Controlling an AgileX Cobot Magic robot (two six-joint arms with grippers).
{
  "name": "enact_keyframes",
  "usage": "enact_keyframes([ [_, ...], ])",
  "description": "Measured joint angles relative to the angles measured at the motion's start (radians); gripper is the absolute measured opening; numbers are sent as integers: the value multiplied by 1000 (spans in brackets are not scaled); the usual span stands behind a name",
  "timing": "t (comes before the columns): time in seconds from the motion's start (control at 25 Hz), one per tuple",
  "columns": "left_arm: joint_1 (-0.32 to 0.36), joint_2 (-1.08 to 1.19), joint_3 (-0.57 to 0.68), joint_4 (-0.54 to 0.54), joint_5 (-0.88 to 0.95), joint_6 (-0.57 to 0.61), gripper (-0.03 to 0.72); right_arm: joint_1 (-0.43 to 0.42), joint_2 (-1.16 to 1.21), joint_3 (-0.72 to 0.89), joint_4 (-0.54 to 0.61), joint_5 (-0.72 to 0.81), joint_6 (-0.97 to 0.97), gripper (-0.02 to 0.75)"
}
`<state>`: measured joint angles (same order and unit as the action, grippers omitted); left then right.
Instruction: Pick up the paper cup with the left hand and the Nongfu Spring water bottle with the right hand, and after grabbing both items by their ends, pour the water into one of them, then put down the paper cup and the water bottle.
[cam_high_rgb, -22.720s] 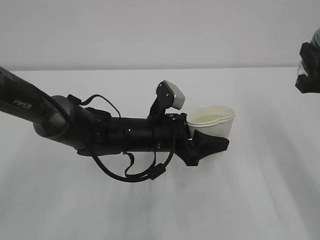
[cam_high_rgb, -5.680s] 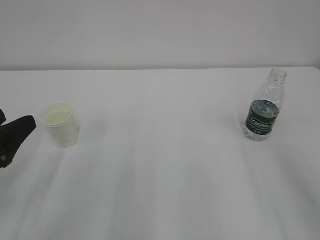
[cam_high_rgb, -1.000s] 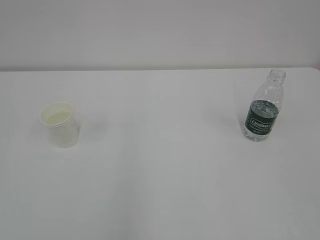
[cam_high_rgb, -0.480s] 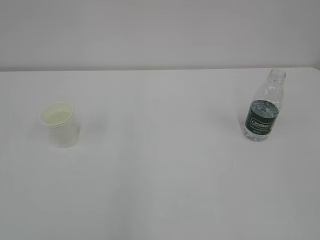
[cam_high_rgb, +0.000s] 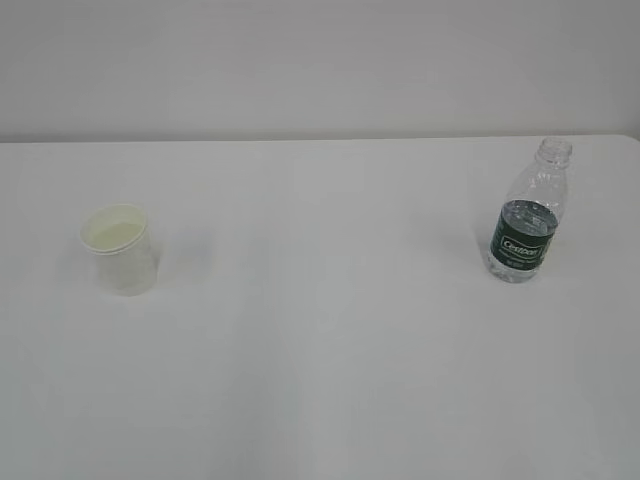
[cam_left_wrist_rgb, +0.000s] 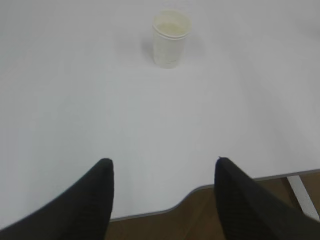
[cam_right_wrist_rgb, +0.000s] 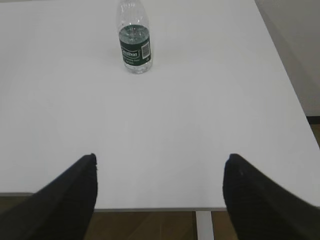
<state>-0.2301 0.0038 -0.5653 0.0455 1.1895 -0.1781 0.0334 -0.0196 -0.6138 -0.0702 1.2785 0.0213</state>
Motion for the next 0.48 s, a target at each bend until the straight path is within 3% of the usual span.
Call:
enact_keyframes([
  [0.48,0,0,16,11,-52,0,452,0,0,78,-4,-24,-2,587],
])
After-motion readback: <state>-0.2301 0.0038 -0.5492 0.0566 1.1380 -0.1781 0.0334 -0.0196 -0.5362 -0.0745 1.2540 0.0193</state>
